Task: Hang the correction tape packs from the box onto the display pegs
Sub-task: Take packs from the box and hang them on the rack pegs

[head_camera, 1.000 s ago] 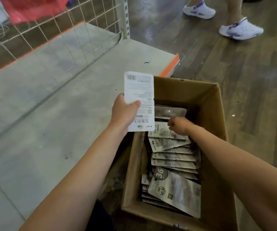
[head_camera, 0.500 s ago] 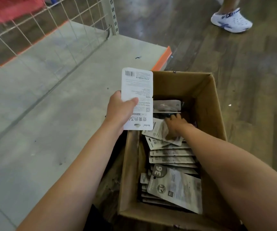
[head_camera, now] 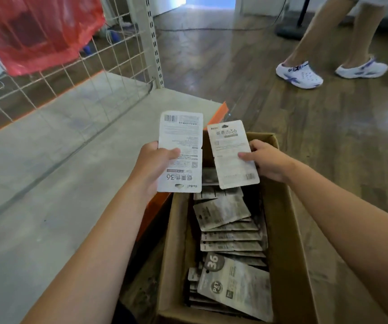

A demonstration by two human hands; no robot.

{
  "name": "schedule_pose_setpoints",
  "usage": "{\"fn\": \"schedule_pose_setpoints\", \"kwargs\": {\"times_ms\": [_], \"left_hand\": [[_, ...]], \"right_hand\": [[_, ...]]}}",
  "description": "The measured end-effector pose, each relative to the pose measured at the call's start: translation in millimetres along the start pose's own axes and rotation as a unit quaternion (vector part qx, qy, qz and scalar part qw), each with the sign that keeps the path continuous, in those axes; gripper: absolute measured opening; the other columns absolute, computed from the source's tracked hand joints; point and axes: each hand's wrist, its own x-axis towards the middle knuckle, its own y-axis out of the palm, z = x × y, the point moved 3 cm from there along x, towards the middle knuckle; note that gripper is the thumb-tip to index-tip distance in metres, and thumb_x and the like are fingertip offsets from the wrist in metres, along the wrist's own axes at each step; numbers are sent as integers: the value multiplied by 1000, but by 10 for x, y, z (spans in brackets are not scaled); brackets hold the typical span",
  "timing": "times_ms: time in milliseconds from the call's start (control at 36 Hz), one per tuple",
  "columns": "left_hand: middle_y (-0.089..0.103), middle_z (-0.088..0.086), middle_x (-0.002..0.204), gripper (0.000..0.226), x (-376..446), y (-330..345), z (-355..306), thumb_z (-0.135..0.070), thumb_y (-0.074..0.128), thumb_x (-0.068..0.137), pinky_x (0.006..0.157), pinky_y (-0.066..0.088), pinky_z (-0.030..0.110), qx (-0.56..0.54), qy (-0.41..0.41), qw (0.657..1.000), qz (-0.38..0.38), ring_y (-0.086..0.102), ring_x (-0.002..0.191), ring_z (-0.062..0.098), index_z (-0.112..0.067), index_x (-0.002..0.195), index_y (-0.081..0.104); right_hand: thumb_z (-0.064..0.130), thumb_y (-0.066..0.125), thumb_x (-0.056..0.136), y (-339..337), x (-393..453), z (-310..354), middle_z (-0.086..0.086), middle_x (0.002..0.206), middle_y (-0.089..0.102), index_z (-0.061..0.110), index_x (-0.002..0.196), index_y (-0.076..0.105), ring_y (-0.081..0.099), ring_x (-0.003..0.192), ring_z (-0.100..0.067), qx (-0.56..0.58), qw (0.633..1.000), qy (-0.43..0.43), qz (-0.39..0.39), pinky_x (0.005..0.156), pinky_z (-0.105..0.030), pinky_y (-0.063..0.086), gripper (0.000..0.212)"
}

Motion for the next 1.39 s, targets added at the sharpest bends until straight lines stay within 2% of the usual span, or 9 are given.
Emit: {"fn": "schedule_pose_setpoints", "kwargs": {"times_ms": [222,333,472,611,778,944,1111,1278,1389], "left_hand": [[71,8,105,15,-109,-36,-235,-1,63,88,82,56,39,-75,46,996,-11,69,93,23,-10,100,62],[71,0,100,11,-140,-91,-265,-11,64,90,68,55,31,-40,73,995,-52,69,85,16,-20,96,61],[67,-3,95,23,-137,-212,-257,-25,67,89,60,49,26,10,81,989,-122,65,76,10,-17,106,54],[63,-1,97,25,-82,-241,-236,-2,57,90,45,49,21,56,57,990,-118,61,72,9,-11,113,50],[59,1,105,28,-29,-249,-209,-2,58,87,57,48,25,106,68,976,-180,62,89,20,-13,109,46],[64,-5,85,19,-71,-50,-242,-4,71,80,61,45,24,184,106,977,-12,62,74,12,-21,86,64],[69,6,84,21,-71,-136,-254,3,74,75,72,56,35,-40,69,996,-33,67,72,19,-12,85,63],[69,9,80,2,-18,-206,-258,-2,61,88,70,58,29,-345,15,938,-18,66,75,19,-2,88,62],[68,4,86,7,-78,-55,-262,-11,58,91,67,56,32,-286,29,957,33,65,79,19,-11,97,61]], "right_hand": [[0,46,97,293,-299,574,-1,114,67,19,118,55,64,105,-20,97,987,-80,96,87,-42,54,30],[-1,46,96,493,-320,711,-5,122,65,16,123,53,63,110,-24,164,972,-104,132,90,-43,53,33],[16,45,101,458,-274,785,-2,115,67,19,121,55,66,104,-21,130,983,-116,64,85,-41,55,23],[22,52,98,344,-224,736,-2,110,70,15,117,61,69,99,-20,84,988,-129,31,91,-42,54,22],[23,53,98,299,-186,753,-2,108,70,17,115,59,69,98,-21,140,981,-133,-28,89,-45,55,19],[21,52,98,480,-228,815,3,104,72,21,106,62,68,99,-17,91,979,-168,69,89,-39,54,13],[22,50,99,599,-205,702,5,111,70,29,113,57,67,104,-19,61,977,-154,133,89,-37,55,17],[27,50,98,658,-198,646,-1,116,69,20,130,52,68,103,-18,94,974,-130,160,83,-33,58,32],[25,48,99,704,-173,719,0,114,69,22,121,55,67,104,-19,170,967,-149,114,85,-37,56,22]]}}
